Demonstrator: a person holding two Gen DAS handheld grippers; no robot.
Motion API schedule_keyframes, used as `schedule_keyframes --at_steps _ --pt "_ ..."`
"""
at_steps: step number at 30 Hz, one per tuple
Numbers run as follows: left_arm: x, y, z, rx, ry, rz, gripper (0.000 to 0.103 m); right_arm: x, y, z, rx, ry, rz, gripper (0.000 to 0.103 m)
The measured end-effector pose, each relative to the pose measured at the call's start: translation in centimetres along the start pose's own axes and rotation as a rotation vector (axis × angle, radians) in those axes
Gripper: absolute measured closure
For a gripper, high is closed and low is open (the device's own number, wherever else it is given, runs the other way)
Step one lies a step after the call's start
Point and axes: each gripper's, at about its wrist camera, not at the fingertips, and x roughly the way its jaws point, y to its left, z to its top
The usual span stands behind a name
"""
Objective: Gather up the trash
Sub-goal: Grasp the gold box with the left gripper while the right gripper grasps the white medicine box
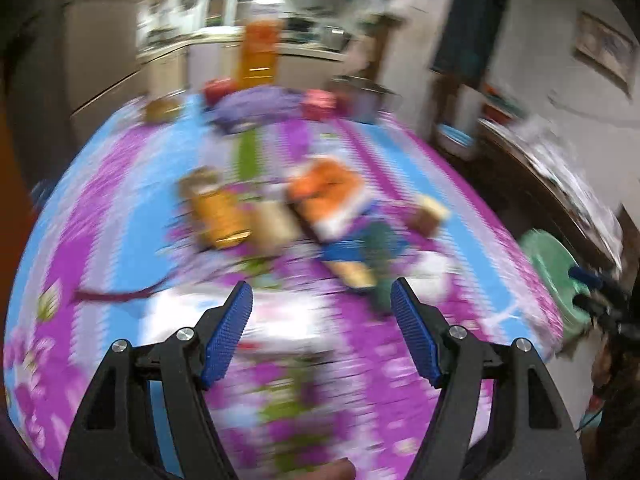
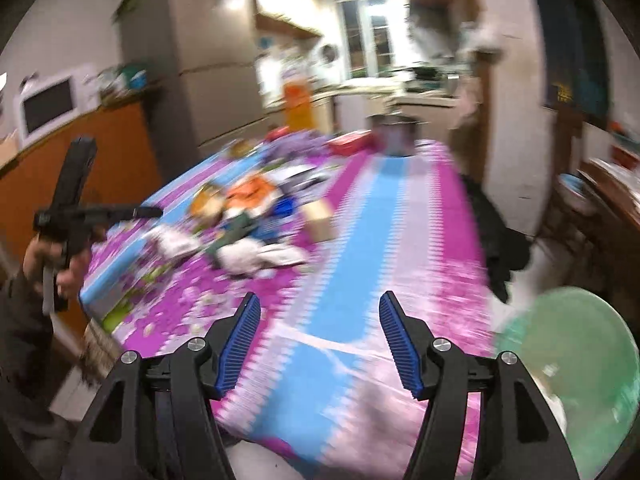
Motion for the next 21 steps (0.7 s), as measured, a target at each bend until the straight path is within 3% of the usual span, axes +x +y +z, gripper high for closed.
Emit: schedule_keyframes --at_steps 4,7,12,16,21 --pt "0.2 4.4 -0.5 -0.076 0.019 0.041 0.035 5.1 5.4 1.6 -0.108 0.059 0.105 0.040" --pt "0.7 6.3 0.0 -0.074 0.028 0.061 0.035 8.8 9.7 2.9 -0.191 0.106 0.182 0.040" --pt "3.9 9.5 4.7 -0.074 0.087 0.042 0.035 14.1 15.6 6.0 -0.302 0.162 0.283 0.034" --pt "7.4 10.9 7.0 -0.106 0.169 0.017 0.035 18.5 19.3 8.1 -0.377 0.200 0.305 0.029" --pt "11.8 10.6 7.3 -0.096 0.266 0.042 0.035 23.2 21.4 9.1 -0.425 0.260 0.292 0.029"
